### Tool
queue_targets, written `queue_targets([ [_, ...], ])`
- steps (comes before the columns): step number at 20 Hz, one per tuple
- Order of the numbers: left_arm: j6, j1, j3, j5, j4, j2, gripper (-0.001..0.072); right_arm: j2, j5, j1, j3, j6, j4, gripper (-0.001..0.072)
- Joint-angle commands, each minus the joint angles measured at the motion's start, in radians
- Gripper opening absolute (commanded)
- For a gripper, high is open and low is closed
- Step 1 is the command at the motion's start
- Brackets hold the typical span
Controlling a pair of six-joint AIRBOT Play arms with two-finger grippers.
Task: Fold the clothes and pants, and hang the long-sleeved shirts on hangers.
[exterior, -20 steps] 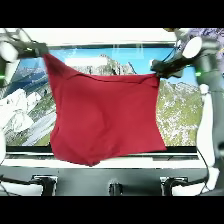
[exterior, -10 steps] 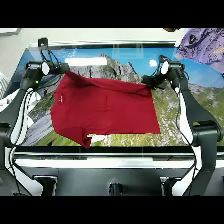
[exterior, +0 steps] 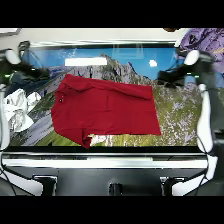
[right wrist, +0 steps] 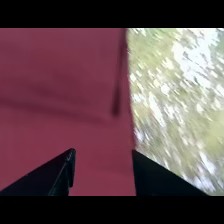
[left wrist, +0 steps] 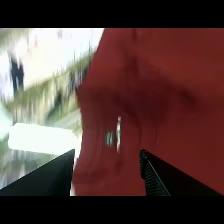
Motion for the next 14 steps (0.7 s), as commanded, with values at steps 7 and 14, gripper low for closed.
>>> queue_targets([
  [7,0.103,0.291,-0.568,-0.037,-0.237,0.356,0.0468,0.342,0.031,-0.399,-0.755,-0.288,0.257,0.0502],
  [14,0.103,0.294,-0.625,-0.033,-0.237,0.349,0.0468,0.319,-0.103,-0.321,-0.993,-0.373,0.29,0.0501],
])
